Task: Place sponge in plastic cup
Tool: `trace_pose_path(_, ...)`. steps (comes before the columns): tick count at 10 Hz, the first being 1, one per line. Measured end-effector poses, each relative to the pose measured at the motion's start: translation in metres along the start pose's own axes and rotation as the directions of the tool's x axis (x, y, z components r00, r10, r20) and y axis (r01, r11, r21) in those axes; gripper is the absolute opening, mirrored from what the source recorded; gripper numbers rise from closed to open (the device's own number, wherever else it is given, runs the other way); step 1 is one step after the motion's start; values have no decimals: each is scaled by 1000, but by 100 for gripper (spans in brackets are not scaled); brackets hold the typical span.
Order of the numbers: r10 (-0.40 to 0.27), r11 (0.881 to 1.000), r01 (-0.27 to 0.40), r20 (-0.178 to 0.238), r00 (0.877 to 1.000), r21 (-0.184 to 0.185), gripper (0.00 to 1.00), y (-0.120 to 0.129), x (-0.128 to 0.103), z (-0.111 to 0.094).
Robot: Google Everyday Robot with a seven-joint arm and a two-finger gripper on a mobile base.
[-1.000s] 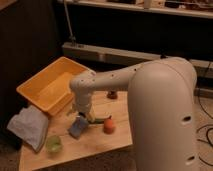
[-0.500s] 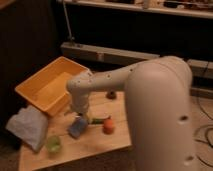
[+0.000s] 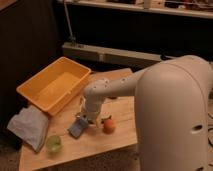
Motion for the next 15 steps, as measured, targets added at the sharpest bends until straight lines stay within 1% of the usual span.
trace_pose_path(3, -4, 1000, 4, -28, 1000, -5, 80, 0, -5, 6)
trace_pose_path(5, -13, 1000, 13, -47, 999, -2, 80, 7, -7, 15)
trace_pose_path(7, -16, 1000, 16, -71, 997, 12, 80, 9, -9, 28)
trace_pose_path(10, -25, 998, 31, -109, 994, 49, 80, 13, -7, 46)
trace_pose_path(11, -28, 998, 35, -119, 992, 59, 78, 13, -6, 51)
trace_pose_path(12, -33, 997, 41, -128, 991, 65, 71, 15, -5, 54)
trace_pose_path(15, -39, 996, 51, -154, 987, 75, 41, 19, -4, 63)
